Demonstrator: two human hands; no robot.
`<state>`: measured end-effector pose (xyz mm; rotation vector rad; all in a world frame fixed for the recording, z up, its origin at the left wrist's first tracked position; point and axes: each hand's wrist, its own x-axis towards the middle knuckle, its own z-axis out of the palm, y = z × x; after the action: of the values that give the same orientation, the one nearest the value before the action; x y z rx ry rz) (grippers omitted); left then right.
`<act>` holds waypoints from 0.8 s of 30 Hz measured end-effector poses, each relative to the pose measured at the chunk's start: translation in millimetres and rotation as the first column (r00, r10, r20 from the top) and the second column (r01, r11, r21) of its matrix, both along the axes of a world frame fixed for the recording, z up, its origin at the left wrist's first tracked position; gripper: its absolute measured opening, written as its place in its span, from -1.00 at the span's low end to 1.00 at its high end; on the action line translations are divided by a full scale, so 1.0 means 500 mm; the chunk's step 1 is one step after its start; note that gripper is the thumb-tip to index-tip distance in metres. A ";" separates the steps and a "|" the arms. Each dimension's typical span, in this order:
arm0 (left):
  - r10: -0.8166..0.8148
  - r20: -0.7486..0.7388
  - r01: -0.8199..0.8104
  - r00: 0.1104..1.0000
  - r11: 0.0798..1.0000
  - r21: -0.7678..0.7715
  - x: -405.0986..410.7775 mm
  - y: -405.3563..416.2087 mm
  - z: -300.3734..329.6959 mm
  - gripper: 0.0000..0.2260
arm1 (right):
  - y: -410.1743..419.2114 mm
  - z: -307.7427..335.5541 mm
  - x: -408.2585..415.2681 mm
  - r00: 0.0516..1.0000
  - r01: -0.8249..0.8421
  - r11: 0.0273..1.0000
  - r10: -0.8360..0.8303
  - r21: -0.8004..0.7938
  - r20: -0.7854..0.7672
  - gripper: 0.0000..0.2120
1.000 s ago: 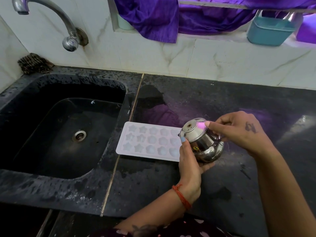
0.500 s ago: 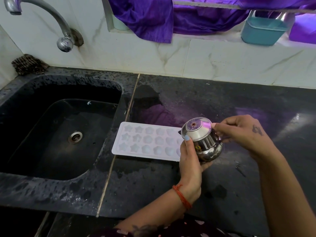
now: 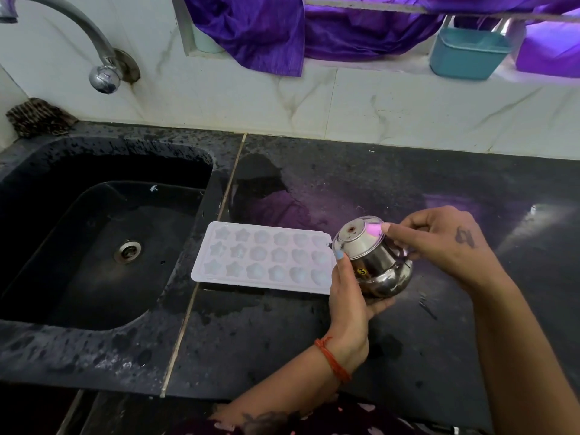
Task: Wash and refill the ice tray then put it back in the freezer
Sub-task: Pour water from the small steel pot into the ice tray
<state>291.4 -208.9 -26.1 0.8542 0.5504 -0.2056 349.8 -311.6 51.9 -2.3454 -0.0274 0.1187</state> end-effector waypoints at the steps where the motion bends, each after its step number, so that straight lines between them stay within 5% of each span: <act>1: 0.002 -0.010 -0.003 1.000 1.000 -0.009 0.001 -0.001 -0.001 -0.44 | 0.000 0.000 0.000 1.000 -0.009 1.000 0.009 -0.011 0.007 -0.66; 16: -0.001 -0.036 -0.001 0.999 0.999 -0.053 -0.001 -0.011 0.003 -0.45 | -0.008 0.004 0.008 0.999 -0.041 0.997 0.044 -0.072 0.032 -0.68; 24: 0.001 0.027 -0.001 1.000 1.000 -0.010 -0.001 -0.010 0.011 -0.50 | -0.023 -0.007 0.007 1.000 0.004 0.998 -0.003 0.058 -0.023 -0.72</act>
<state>290.7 -213.9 -20.5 0.8455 0.5243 -0.1959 353.2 -323.1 48.3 -2.2859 -0.0152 0.1408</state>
